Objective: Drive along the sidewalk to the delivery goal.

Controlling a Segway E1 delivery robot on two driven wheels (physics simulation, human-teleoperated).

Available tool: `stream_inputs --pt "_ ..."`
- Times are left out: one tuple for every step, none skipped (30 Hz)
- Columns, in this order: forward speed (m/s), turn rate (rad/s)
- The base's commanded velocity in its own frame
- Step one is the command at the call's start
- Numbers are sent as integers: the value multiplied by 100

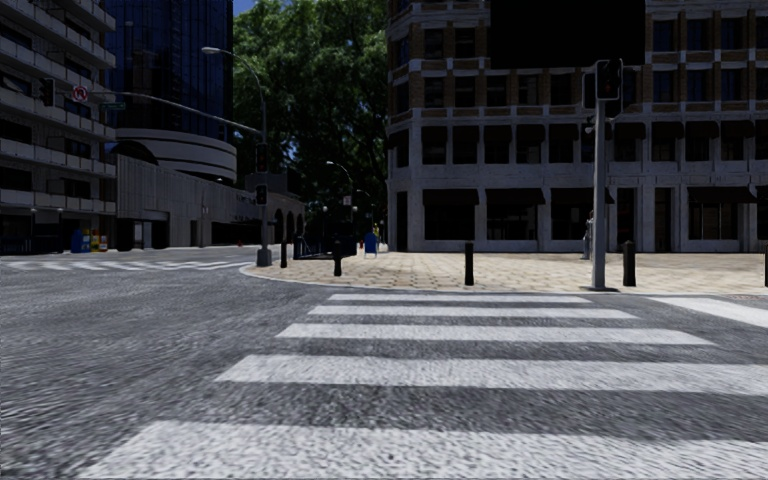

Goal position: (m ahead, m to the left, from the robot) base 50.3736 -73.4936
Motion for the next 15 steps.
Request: stream_inputs --pt "200 0" --pt "200 0" --pt "200 0" --pt "200 0" --pt "200 0" --pt "200 0" --pt "200 0" --pt "200 0" --pt "200 0" --pt "200 0" --pt "200 0" --pt "200 0" --pt "200 0" --pt "200 0" --pt "200 0"
